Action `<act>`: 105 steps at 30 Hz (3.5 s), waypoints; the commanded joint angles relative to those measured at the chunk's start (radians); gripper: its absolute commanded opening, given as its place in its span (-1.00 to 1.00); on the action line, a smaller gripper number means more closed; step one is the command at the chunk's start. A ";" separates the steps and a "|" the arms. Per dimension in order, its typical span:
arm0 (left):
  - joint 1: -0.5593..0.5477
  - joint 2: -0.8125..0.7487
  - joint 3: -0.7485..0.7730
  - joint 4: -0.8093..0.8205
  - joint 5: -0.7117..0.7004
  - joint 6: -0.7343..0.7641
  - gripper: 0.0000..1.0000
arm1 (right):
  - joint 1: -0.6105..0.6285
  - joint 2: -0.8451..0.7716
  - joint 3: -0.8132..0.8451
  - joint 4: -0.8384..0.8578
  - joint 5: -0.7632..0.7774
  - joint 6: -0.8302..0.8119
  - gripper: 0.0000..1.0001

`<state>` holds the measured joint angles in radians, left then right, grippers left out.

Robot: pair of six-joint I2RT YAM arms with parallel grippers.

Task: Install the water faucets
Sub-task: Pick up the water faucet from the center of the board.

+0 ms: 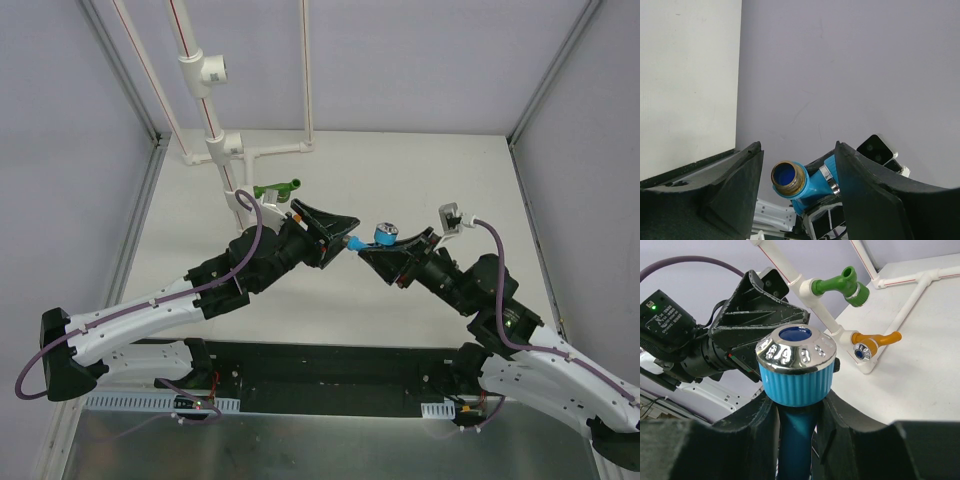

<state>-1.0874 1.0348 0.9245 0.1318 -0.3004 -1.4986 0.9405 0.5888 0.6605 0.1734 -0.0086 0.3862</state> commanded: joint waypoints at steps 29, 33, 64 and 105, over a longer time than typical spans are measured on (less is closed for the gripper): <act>-0.008 0.011 0.008 0.055 -0.008 -0.008 -0.64 | 0.004 0.034 0.021 0.098 0.025 -0.029 -1.00; -0.006 0.016 0.016 0.039 -0.006 -0.025 -1.00 | 0.004 0.036 0.021 0.089 0.019 -0.052 -1.00; -0.005 -0.051 0.010 -0.057 -0.075 -0.042 -1.00 | 0.004 -0.038 0.122 -0.236 0.041 -0.451 0.25; -0.005 -0.255 -0.078 -0.241 -0.213 -0.014 -1.00 | -0.150 0.204 0.114 -0.589 0.213 0.049 0.98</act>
<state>-1.0870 0.7853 0.8345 -0.1390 -0.5068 -1.5150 0.7944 0.8448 0.7868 -0.5270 0.2539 0.4519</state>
